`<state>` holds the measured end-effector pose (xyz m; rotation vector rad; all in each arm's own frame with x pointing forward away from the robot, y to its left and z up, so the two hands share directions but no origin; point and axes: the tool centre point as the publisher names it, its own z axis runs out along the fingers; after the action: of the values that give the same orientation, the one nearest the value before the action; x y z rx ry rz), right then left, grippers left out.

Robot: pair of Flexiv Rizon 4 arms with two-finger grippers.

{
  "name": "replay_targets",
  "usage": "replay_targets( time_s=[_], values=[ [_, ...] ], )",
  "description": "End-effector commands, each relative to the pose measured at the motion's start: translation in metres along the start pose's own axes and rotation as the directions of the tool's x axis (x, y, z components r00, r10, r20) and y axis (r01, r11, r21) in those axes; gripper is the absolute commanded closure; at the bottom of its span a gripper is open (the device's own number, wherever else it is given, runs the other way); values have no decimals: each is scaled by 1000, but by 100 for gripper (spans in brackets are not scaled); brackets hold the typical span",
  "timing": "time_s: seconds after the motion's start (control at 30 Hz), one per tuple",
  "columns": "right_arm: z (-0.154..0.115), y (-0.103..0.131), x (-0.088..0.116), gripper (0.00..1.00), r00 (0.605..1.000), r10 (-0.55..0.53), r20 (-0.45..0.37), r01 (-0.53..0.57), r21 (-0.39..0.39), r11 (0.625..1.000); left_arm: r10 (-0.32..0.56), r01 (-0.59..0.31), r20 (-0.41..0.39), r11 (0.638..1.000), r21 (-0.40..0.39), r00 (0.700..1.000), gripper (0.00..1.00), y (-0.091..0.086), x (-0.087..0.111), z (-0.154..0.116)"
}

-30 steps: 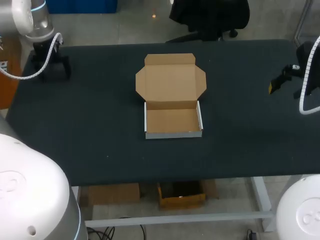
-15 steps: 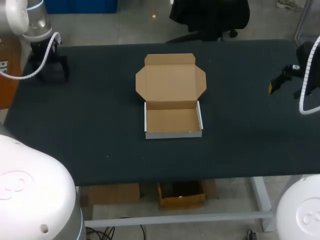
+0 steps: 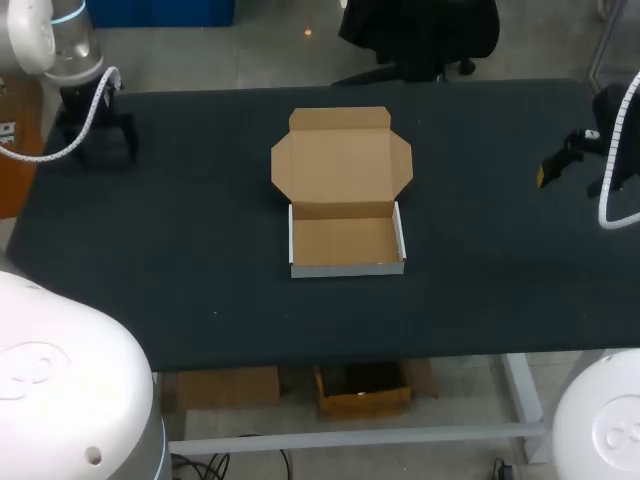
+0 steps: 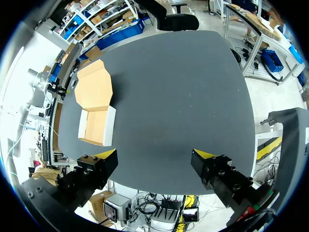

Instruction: Assemble the packaging by folding the flat box into shape, placing the metal phone stand inside, and closing the box properly

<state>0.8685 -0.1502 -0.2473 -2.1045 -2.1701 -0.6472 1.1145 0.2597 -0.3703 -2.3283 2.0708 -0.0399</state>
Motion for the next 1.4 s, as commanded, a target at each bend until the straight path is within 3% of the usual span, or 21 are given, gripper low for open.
replay_targets(
  time_s=[0.03, 0.3, 0.6, 1.4],
  values=[
    [-2, 0, 0, 0, 1000, 0, -2, 0, 7, 1000, -1, 1, 3, 1000, 1, 1000, 0, 0, 1, 0],
    [-2, 0, 0, 0, 1000, 0, -2, 0, 7, 1000, -25, 25, -5, 1000, 14, 1000, 0, -16, 13, 12],
    [-2, 0, 0, 0, 1000, 0, -2, 0, 7, 1000, -41, 41, -27, 999, -5, 999, 0, -33, 0, 31],
    [-2, 0, 0, 0, 1000, 0, -2, 0, 7, 1000, 12, -12, -17, 1000, 13, 1000, 0, -41, 27, 29]
  ],
)
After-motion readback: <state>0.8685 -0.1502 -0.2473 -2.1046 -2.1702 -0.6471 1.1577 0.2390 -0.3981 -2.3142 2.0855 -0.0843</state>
